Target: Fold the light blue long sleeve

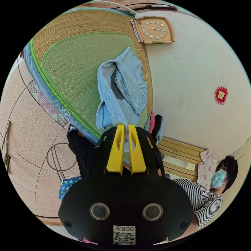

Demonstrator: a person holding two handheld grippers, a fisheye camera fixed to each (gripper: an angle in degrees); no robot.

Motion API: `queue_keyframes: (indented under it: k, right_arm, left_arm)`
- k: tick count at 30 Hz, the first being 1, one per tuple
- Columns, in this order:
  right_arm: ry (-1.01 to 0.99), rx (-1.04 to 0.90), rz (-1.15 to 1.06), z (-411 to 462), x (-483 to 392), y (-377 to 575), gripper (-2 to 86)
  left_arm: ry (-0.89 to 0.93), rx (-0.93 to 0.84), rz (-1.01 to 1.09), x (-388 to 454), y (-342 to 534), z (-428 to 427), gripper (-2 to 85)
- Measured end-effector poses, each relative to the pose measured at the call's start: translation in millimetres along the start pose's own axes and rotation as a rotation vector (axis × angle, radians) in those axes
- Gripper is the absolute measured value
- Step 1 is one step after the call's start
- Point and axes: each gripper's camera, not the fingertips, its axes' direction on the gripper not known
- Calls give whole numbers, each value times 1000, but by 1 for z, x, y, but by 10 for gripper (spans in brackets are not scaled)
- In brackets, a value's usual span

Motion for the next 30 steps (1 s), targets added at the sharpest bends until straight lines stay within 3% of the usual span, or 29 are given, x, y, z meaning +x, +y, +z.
queue_keyframes:
  k: [17,30]
  right_arm:
    - [-127,107,-23,-76,-63,-20,18]
    - [-84,215,-57,-135,-168,-139,19]
  left_arm:
    - [116,-8,-6,78,-116,-28,27]
    - [174,-54,101,179,-316,-22,28]
